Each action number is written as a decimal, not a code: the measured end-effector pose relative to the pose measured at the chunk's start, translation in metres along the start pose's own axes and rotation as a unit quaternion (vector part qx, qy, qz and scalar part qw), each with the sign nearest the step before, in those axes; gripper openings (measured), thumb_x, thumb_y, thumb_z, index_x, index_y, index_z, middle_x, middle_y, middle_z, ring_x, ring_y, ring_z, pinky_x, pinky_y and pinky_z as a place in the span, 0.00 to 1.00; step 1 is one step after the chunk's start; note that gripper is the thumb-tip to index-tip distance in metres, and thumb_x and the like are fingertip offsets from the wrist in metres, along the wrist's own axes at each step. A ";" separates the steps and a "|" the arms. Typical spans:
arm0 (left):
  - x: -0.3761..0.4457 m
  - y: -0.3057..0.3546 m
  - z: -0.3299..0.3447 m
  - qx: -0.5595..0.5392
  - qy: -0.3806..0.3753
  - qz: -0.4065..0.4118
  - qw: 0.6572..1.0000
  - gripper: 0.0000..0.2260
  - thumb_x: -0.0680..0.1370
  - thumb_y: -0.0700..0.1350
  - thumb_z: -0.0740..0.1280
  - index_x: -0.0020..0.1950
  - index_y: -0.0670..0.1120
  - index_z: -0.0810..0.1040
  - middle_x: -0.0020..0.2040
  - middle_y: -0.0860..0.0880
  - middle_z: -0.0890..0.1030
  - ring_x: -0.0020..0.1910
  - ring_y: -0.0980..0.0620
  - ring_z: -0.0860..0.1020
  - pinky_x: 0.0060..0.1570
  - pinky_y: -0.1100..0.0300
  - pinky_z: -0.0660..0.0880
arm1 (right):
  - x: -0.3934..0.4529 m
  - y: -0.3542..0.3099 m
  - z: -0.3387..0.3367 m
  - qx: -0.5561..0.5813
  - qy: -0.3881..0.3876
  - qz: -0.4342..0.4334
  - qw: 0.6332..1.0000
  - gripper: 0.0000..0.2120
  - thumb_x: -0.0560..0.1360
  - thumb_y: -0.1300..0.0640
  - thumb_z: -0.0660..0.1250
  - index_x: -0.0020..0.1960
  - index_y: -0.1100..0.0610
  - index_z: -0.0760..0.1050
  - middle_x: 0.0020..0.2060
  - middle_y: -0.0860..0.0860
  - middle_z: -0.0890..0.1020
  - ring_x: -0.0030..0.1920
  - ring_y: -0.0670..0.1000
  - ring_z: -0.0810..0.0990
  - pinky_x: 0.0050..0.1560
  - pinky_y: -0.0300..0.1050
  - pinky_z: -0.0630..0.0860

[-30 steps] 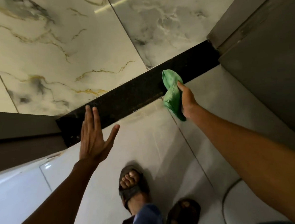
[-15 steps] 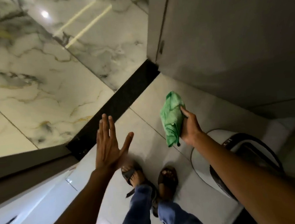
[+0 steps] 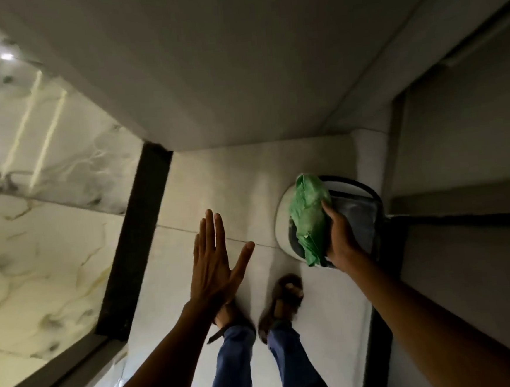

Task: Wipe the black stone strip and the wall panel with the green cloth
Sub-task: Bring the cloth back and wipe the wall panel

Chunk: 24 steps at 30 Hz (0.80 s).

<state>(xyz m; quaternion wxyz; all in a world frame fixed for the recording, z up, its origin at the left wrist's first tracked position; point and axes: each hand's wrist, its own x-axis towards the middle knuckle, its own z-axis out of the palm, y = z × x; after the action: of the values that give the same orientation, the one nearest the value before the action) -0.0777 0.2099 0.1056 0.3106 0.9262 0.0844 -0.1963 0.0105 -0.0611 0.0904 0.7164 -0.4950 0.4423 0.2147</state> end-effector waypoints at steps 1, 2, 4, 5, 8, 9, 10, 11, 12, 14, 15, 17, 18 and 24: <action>0.004 0.015 0.010 0.003 -0.014 0.014 1.000 0.50 0.80 0.82 0.45 0.92 0.52 0.34 0.91 0.55 0.29 0.91 0.53 0.31 0.88 0.53 0.35 | -0.002 -0.004 -0.024 0.010 0.025 -0.010 1.000 0.27 0.83 0.42 0.68 0.76 0.56 0.77 0.71 0.60 0.82 0.72 0.64 0.79 0.79 0.65 0.72; 0.008 0.029 0.019 0.005 -0.028 0.028 0.999 0.50 0.80 0.81 0.44 0.92 0.52 0.34 0.91 0.55 0.29 0.91 0.53 0.31 0.87 0.54 0.35 | -0.003 -0.009 -0.047 0.017 0.051 -0.022 0.998 0.26 0.83 0.42 0.68 0.75 0.55 0.78 0.71 0.60 0.82 0.71 0.64 0.80 0.78 0.63 0.73; 0.014 0.055 0.040 0.009 -0.051 0.059 0.997 0.50 0.80 0.81 0.44 0.92 0.52 0.34 0.91 0.54 0.29 0.91 0.53 0.32 0.88 0.54 0.34 | -0.003 -0.015 -0.090 0.030 0.106 -0.047 0.993 0.25 0.83 0.42 0.68 0.74 0.55 0.78 0.70 0.60 0.82 0.69 0.63 0.81 0.74 0.60 0.76; 0.017 0.064 0.049 0.010 -0.061 0.072 0.995 0.50 0.80 0.81 0.43 0.92 0.51 0.34 0.91 0.54 0.29 0.91 0.52 0.32 0.88 0.54 0.35 | -0.003 -0.018 -0.107 0.035 0.131 -0.061 0.989 0.24 0.83 0.43 0.68 0.74 0.56 0.79 0.69 0.59 0.83 0.69 0.63 0.81 0.72 0.58 0.77; 0.030 0.093 0.081 0.015 -0.106 0.097 0.990 0.52 0.79 0.82 0.42 0.92 0.49 0.35 0.91 0.52 0.30 0.91 0.51 0.32 0.90 0.51 0.36 | -0.002 -0.024 -0.149 0.019 0.198 -0.097 0.975 0.15 0.84 0.43 0.67 0.66 0.49 0.81 0.64 0.55 0.85 0.69 0.61 0.82 0.67 0.53 0.78; 0.034 0.101 0.090 0.028 -0.119 0.109 0.986 0.53 0.79 0.82 0.41 0.92 0.48 0.35 0.91 0.50 0.30 0.91 0.50 0.32 0.90 0.50 0.37 | 0.000 -0.024 -0.159 0.008 0.211 -0.107 0.972 0.13 0.85 0.44 0.67 0.66 0.48 0.80 0.65 0.56 0.84 0.69 0.59 0.82 0.66 0.51 0.78; 0.039 0.107 0.098 0.048 -0.127 0.131 0.982 0.53 0.79 0.81 0.42 0.92 0.46 0.36 0.91 0.48 0.31 0.91 0.48 0.32 0.91 0.48 0.38 | 0.004 -0.023 -0.165 -0.008 0.219 -0.117 0.969 0.14 0.86 0.45 0.66 0.68 0.49 0.79 0.68 0.57 0.83 0.68 0.58 0.81 0.65 0.49 0.78; 0.044 0.112 0.108 0.073 -0.136 0.161 0.975 0.52 0.81 0.80 0.43 0.92 0.45 0.37 0.92 0.47 0.32 0.92 0.47 0.34 0.91 0.46 0.38 | 0.009 -0.020 -0.171 -0.031 0.227 -0.125 0.965 0.16 0.87 0.47 0.64 0.71 0.51 0.78 0.71 0.60 0.81 0.69 0.57 0.80 0.66 0.48 0.77; 0.050 0.116 0.117 0.095 -0.146 0.191 0.966 0.50 0.83 0.78 0.47 0.92 0.44 0.37 0.92 0.45 0.33 0.92 0.45 0.35 0.91 0.45 0.39 | 0.015 -0.016 -0.176 -0.063 0.232 -0.129 0.962 0.19 0.88 0.48 0.62 0.75 0.55 0.76 0.74 0.61 0.79 0.70 0.58 0.78 0.69 0.48 0.75; 0.061 0.120 0.137 0.119 -0.159 0.224 0.954 0.48 0.85 0.72 0.54 0.92 0.44 0.37 0.92 0.44 0.34 0.92 0.44 0.36 0.91 0.43 0.39 | 0.025 -0.005 -0.178 -0.127 0.245 -0.136 0.952 0.23 0.90 0.49 0.59 0.79 0.60 0.72 0.75 0.63 0.76 0.74 0.62 0.76 0.68 0.42 0.70; 0.067 0.123 0.146 0.123 -0.161 0.224 0.953 0.48 0.86 0.71 0.55 0.92 0.44 0.36 0.92 0.44 0.34 0.92 0.44 0.36 0.91 0.43 0.39 | 0.030 0.000 -0.177 -0.146 0.250 -0.144 0.946 0.24 0.90 0.49 0.58 0.80 0.61 0.71 0.75 0.64 0.76 0.74 0.63 0.75 0.63 0.37 0.67; 0.078 0.127 0.167 0.126 -0.163 0.215 0.955 0.48 0.86 0.71 0.55 0.92 0.44 0.37 0.92 0.44 0.35 0.93 0.44 0.37 0.91 0.44 0.40 | 0.041 0.009 -0.171 -0.167 0.267 -0.143 0.938 0.24 0.90 0.49 0.57 0.82 0.60 0.68 0.76 0.64 0.75 0.75 0.64 0.75 0.60 0.38 0.66; 0.083 0.127 0.176 0.125 -0.160 0.215 0.955 0.48 0.86 0.71 0.55 0.92 0.45 0.36 0.92 0.43 0.35 0.93 0.44 0.38 0.91 0.45 0.41 | 0.046 0.013 -0.167 -0.174 0.279 -0.142 0.934 0.25 0.90 0.48 0.56 0.83 0.59 0.66 0.77 0.64 0.74 0.75 0.64 0.74 0.61 0.39 0.67; 0.112 0.109 0.217 0.130 -0.168 0.199 0.957 0.49 0.85 0.74 0.52 0.92 0.44 0.37 0.93 0.43 0.38 0.93 0.45 0.40 0.91 0.45 0.44 | 0.080 0.032 -0.168 -0.354 0.324 -0.265 0.836 0.22 0.89 0.54 0.56 0.79 0.64 0.71 0.71 0.66 0.80 0.71 0.67 0.80 0.76 0.65 0.73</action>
<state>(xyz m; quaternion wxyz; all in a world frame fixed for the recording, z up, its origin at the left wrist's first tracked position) -0.0131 -0.0051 -0.0405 0.2300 0.9103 -0.1817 -0.2924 -0.0430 -0.2087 -0.0137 0.3375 -0.8542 0.3952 -0.0146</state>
